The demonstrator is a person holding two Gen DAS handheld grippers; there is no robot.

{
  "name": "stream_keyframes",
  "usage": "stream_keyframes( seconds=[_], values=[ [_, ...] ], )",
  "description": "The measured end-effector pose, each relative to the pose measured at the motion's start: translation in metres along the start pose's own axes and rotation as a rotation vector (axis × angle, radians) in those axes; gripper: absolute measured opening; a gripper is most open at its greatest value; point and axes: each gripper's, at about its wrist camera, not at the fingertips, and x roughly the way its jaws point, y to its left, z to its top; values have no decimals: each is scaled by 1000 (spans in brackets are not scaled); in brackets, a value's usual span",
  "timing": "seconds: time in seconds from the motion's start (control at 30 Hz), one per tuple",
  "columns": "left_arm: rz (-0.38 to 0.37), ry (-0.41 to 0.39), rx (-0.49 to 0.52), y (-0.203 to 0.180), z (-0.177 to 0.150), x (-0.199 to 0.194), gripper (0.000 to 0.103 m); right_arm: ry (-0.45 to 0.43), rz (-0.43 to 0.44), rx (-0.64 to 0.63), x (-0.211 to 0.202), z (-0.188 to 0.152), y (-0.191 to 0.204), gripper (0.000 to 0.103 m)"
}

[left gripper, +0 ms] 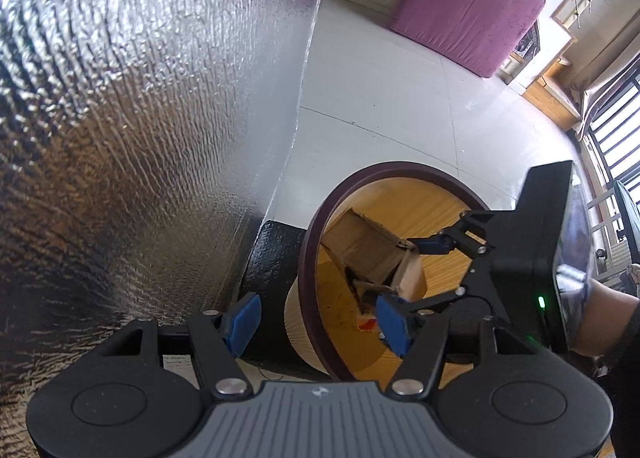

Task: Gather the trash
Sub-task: 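Open the right tool to drop the cardboard box into the wastebasket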

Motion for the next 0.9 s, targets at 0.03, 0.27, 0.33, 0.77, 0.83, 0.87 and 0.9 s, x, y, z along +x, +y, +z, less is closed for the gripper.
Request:
stream_keyframes(
  seconds=[0.03,0.27,0.33,0.77,0.83,0.87,0.9],
  values=[
    [-3,-1,0,0,0,0,64,2,-21,-36,-3,-1,3,61],
    [-18,-4,-3,0,-5,3,64,-17,-176,-374,-52,-9,12,58],
    [-18,-1,-4,1,-5,4,64,-2,-192,-506,-51,-12,20,58],
    [-14,23,3,-1,-2,14,64,139,52,-13,28,-24,-22,58],
    [-12,33,2,-1,-2,16,64,112,3,23,21,-24,-26,68],
    [-10,38,3,-1,-2,17,64,107,-36,42,20,-21,-26,72],
    [-8,41,4,-2,-1,17,64,97,-72,60,14,-21,-29,76]
  ],
)
